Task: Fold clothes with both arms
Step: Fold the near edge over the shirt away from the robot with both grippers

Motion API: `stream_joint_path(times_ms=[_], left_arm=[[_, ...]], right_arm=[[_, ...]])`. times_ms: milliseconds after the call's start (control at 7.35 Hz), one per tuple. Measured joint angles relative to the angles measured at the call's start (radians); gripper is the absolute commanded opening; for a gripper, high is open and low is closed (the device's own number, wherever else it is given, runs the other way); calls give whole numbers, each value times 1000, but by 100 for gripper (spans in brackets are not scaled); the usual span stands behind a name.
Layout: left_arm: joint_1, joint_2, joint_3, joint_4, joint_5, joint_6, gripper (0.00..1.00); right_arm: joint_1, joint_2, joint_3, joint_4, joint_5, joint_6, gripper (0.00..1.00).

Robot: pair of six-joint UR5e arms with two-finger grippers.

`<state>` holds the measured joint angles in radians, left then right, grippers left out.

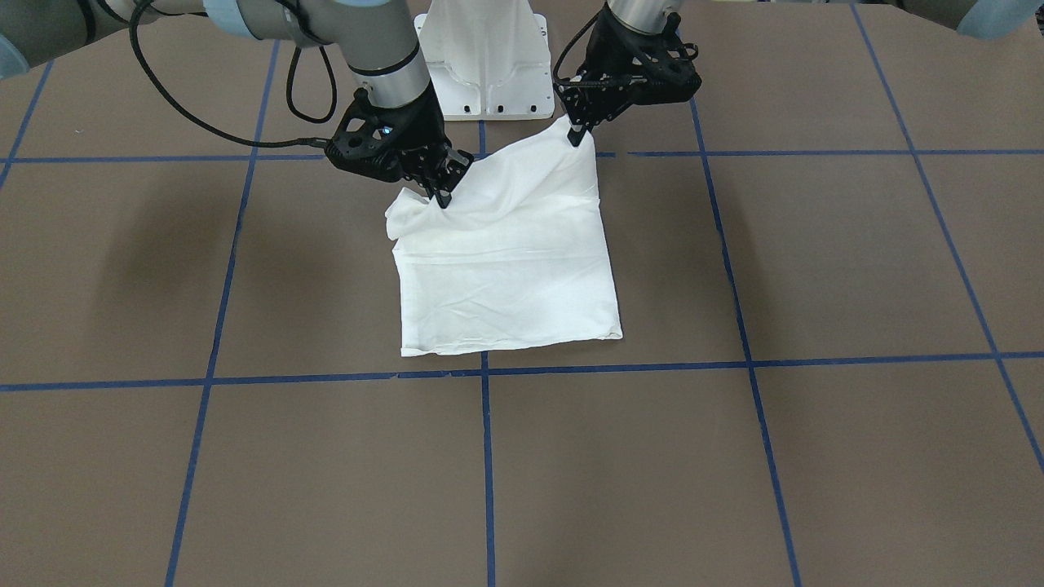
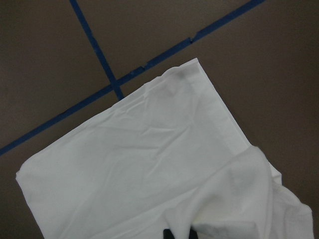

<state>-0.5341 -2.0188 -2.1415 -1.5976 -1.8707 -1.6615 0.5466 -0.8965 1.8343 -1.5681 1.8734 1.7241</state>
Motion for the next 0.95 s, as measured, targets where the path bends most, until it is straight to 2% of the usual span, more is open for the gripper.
stream_joint_path(times_ms=[272,544,952], left_arm=[[-56,-3,83,-77,-1,28,0],[-94,-23,192,-174,-20,35,0],[-135,-44,312,-264,-31,43,0]], right_arm=[[30,11,-72,78,4,-2,0],[50,51,-150,92,6,-2,0],[65,129,-322,142,9,0,0]])
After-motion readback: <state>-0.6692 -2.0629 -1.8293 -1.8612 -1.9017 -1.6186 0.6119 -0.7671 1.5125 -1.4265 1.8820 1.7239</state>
